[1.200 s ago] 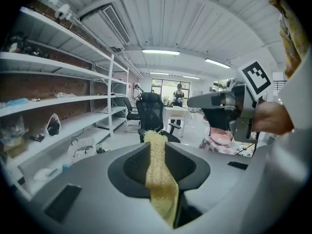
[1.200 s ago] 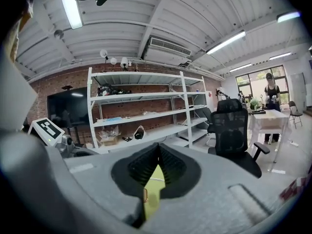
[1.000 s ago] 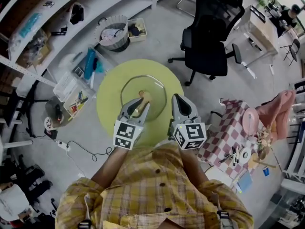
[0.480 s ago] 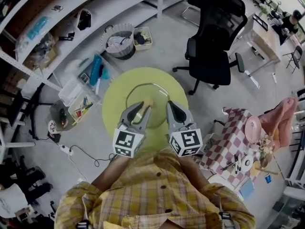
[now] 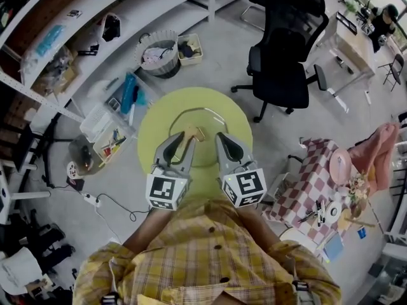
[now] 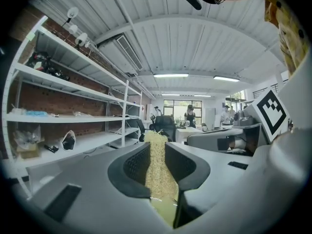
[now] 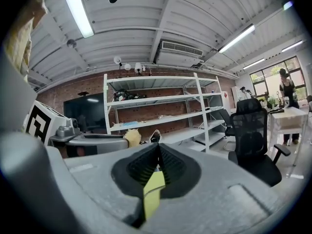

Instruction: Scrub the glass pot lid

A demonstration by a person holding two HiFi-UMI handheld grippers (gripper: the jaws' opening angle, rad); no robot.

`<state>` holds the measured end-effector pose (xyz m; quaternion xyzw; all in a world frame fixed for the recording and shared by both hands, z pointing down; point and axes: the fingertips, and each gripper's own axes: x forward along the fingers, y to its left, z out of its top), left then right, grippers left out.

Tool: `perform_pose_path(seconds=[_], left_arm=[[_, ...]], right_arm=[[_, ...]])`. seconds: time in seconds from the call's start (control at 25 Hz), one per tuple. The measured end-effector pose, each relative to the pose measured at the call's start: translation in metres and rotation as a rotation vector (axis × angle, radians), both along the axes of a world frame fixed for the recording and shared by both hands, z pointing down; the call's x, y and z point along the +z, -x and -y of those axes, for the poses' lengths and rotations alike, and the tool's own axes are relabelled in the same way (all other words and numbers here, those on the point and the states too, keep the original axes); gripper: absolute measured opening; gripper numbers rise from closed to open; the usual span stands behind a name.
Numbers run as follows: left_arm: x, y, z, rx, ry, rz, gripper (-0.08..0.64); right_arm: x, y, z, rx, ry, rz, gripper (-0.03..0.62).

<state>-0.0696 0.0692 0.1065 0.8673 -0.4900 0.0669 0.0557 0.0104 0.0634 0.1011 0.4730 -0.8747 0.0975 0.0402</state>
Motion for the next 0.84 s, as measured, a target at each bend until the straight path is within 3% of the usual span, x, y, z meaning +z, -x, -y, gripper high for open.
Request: perform_pose_path(seconds=[0.84], left_arm=[[-0.004, 0.010, -0.004, -0.043, -0.038, -0.020, 0.096]], right_arm=[[0.001, 0.016, -0.006, -0.074, -0.021, -0.013, -0.002]])
